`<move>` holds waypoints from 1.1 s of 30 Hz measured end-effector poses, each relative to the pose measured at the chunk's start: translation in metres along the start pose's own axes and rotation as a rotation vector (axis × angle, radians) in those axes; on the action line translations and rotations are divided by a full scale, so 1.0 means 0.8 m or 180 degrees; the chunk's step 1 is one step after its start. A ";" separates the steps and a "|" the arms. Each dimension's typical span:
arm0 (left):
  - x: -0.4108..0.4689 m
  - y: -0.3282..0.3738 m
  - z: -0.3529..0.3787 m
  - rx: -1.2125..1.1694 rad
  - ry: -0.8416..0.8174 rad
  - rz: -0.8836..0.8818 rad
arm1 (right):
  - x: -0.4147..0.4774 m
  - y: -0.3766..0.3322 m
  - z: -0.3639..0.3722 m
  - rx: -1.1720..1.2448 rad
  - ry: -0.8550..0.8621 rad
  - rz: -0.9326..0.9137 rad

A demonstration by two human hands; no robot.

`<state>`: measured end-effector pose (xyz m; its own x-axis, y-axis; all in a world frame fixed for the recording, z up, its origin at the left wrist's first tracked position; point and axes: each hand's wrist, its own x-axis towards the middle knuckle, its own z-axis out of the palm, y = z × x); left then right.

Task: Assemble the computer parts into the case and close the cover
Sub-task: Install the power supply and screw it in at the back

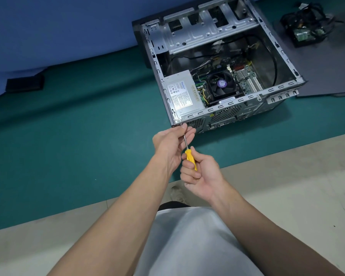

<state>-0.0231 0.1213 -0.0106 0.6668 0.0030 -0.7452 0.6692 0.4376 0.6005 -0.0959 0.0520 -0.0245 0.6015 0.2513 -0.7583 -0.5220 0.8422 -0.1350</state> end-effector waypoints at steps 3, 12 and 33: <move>-0.001 0.001 0.002 -0.0038 0.0016 0.0008 | -0.002 -0.005 0.004 0.0118 -0.0108 0.0191; 0.000 0.001 0.004 0.0097 0.0132 0.0023 | -0.007 0.018 0.005 -0.4484 0.1717 -0.2223; 0.000 -0.001 -0.001 -0.0054 -0.0005 -0.0087 | 0.017 0.012 -0.003 -0.2428 0.0708 -0.1370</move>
<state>-0.0240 0.1217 -0.0113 0.6488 -0.0105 -0.7609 0.6816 0.4528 0.5748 -0.0941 0.0621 -0.0377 0.7481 -0.1771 -0.6395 -0.5856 0.2770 -0.7618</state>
